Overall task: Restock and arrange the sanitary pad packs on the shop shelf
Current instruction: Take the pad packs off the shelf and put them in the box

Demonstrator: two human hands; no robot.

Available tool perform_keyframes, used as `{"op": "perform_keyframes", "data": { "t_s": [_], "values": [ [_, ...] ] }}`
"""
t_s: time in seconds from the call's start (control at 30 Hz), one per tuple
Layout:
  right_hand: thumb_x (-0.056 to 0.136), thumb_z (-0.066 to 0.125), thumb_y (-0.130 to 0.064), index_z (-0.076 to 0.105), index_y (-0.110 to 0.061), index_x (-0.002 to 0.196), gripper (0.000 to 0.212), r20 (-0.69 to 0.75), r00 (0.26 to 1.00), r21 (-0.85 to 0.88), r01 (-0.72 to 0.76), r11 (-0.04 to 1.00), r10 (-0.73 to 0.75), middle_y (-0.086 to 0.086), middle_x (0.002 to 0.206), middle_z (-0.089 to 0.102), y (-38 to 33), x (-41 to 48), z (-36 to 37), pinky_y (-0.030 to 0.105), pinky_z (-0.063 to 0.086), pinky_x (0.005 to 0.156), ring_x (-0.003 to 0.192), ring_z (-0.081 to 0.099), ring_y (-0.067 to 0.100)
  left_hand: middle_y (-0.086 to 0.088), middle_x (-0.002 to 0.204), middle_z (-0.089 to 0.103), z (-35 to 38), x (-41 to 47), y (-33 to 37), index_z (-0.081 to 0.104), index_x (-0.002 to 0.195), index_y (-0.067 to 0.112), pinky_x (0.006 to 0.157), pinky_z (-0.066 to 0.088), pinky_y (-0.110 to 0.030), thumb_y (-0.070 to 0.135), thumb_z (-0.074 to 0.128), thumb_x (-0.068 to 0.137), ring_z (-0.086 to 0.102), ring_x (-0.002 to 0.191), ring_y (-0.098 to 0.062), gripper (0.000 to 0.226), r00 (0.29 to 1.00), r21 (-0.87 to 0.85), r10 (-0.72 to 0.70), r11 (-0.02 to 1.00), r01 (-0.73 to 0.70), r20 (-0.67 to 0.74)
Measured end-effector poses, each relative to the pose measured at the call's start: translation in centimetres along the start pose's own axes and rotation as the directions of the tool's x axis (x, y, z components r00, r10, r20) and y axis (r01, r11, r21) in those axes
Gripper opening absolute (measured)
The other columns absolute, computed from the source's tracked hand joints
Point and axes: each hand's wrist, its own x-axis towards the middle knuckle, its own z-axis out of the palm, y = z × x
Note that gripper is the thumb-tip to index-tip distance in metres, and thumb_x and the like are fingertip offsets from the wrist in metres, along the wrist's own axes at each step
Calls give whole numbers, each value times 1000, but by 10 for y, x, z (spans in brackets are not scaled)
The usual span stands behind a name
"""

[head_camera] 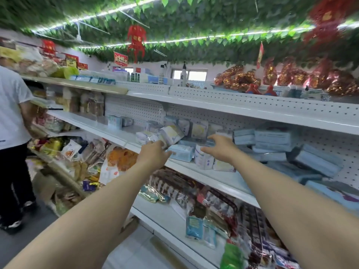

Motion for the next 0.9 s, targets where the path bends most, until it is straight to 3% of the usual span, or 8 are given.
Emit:
{"op": "perform_keyframes", "data": {
  "t_s": [0.2, 0.37, 0.6, 0.7, 0.8, 0.9],
  "values": [
    [95, 65, -46, 48, -16, 148, 63, -15, 1000, 76, -2, 997, 3, 8, 149, 50, -34, 115, 39, 35, 43, 103, 132, 51, 29, -12, 139, 55, -11, 106, -55, 48, 144, 18, 96, 48, -42, 52, 53, 97, 52, 124, -32, 58, 998, 53, -59, 997, 60, -22],
    [93, 66, -47, 44, -15, 151, 70, -14, 1000, 122, 17, 992, -15, 6, 153, 48, -60, 203, 67, 33, 38, 108, 137, 47, 27, -9, 145, 51, -20, 185, -99, 46, 144, 16, 98, 47, -42, 52, 52, 98, 52, 126, -30, 59, 998, 77, -53, 996, 56, -41],
    [93, 63, -52, 53, -25, 143, 58, -13, 998, 133, -53, 990, 55, 6, 141, 57, -75, 278, 106, 24, 38, 84, 123, 56, 25, -11, 144, 52, -6, 259, -153, 47, 144, 15, 95, 46, -38, 49, 53, 98, 55, 123, -30, 57, 997, 14, -75, 997, 75, -20],
    [93, 65, -52, 62, -24, 133, 49, -54, 995, 58, -81, 995, 85, 5, 136, 61, -75, 297, 110, 23, 39, 82, 115, 58, 22, -12, 138, 58, 6, 294, -165, 52, 140, 13, 95, 48, -38, 49, 55, 97, 58, 119, -31, 56, 1000, -24, -24, 999, 24, -8],
    [93, 68, -46, 62, -23, 135, 49, -116, 986, 18, -120, 993, 122, 2, 142, 58, -70, 304, 110, 23, 41, 94, 128, 54, 22, -17, 129, 63, 18, 324, -157, 53, 139, 10, 88, 44, -34, 44, 55, 99, 58, 118, -33, 52, 998, -31, 44, 999, -43, 40],
    [90, 69, -53, 68, -24, 126, 46, -195, 963, 43, -179, 983, 184, 0, 129, 66, -58, 305, 109, 21, 39, 84, 121, 60, 22, -17, 130, 62, 29, 354, -140, 57, 134, 6, 91, 44, -33, 42, 55, 99, 57, 120, -34, 50, 986, -81, 135, 989, -127, 98]
  ]
}}
